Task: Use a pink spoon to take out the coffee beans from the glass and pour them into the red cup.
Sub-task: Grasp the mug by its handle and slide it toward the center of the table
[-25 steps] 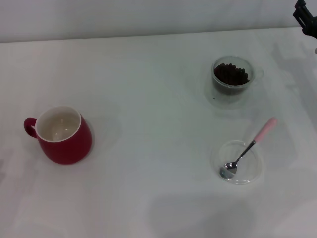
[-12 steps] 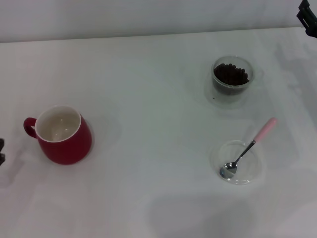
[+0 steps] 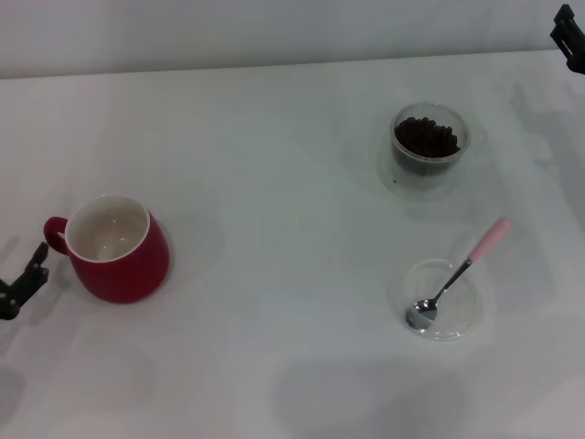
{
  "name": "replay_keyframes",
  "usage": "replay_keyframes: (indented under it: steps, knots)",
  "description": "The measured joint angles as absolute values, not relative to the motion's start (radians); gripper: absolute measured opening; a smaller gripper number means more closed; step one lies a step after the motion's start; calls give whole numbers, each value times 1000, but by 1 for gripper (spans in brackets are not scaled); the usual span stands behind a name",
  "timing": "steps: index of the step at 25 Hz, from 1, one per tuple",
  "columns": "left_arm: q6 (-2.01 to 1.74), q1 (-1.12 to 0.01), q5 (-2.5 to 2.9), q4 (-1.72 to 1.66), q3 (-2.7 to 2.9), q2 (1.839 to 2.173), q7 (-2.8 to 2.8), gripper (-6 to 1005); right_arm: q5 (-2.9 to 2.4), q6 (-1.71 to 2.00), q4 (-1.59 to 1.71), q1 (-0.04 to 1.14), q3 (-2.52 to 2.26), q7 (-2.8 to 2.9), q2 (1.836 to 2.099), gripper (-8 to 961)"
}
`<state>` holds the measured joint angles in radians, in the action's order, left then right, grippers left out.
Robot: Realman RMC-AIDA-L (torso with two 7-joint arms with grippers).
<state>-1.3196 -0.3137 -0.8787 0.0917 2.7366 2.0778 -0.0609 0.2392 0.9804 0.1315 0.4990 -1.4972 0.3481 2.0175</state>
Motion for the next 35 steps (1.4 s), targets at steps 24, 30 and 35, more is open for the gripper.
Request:
replay_keyframes:
  steps: [24, 30, 35]
  knots:
    - [-1204, -376, -872, 61, 2737, 2078, -56, 858, 241, 968, 135, 522, -1497, 322, 2021, 832]
    - [-1200, -381, -874, 30, 2736, 2078, -62, 859, 241, 968, 138, 519, -1497, 322, 2022, 831]
    - [-1188, -381, -874, 16, 2736, 2079, -63, 858, 241, 968, 138, 515, -1497, 322, 2022, 831]
